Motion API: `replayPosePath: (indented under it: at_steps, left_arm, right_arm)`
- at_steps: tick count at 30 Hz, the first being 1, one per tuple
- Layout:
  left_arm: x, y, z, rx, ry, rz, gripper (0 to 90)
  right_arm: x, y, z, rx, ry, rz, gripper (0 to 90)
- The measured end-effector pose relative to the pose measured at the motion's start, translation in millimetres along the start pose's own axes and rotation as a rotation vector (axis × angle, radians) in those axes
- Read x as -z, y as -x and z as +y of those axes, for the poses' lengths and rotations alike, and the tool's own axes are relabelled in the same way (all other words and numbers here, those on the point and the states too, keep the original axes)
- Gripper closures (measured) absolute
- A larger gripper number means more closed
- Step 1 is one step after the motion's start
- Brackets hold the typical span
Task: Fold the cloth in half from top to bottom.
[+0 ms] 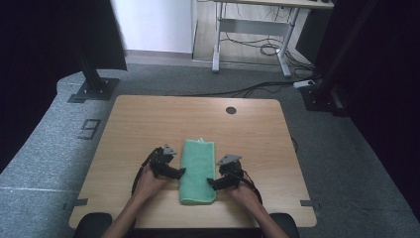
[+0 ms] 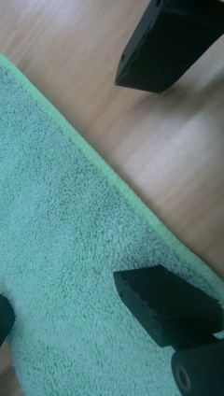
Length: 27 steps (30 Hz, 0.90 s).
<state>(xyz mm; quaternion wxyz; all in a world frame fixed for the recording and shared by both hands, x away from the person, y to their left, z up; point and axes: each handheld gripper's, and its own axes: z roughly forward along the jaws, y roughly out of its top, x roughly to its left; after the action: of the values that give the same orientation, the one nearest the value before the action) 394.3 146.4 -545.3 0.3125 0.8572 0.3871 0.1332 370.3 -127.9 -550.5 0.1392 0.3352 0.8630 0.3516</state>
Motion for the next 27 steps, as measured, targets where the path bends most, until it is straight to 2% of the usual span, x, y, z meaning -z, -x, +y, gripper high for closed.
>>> replayPosePath:
  at_steps: [4, 7, 10, 15, 21, 27]
  left_arm:
    - [1.8, 3.2, -3.7, 0.004, 0.010, 0.003, 3.2]
    - [0.9, 1.9, -5.3, 0.005, 0.023, 0.002, 1.7]
    - [0.7, 1.7, -5.9, 0.005, 0.026, 0.002, 0.8]
    - [0.6, 1.5, -5.8, 0.004, 0.026, 0.001, 0.7]
    - [0.5, 1.3, -5.8, 0.003, 0.026, 0.000, 0.6]
    - [0.2, 1.3, -5.5, 0.004, 0.026, 0.000, 0.3]
  right_arm:
    - [4.5, -5.5, -2.6, 0.022, -0.002, 0.008, 10.6]
    - [5.5, -3.2, 4.5, 0.050, -0.017, 0.030, 10.9]
    - [5.1, 10.8, 16.1, 0.000, 0.001, 0.050, 11.4]
    - [-2.1, 39.8, 40.7, -0.045, 0.017, 0.028, 19.6]
    - [-17.7, 59.3, 67.0, -0.042, 0.015, 0.018, 35.0]
    - [-39.2, 67.5, 81.7, -0.018, -0.035, 0.014, 38.9]
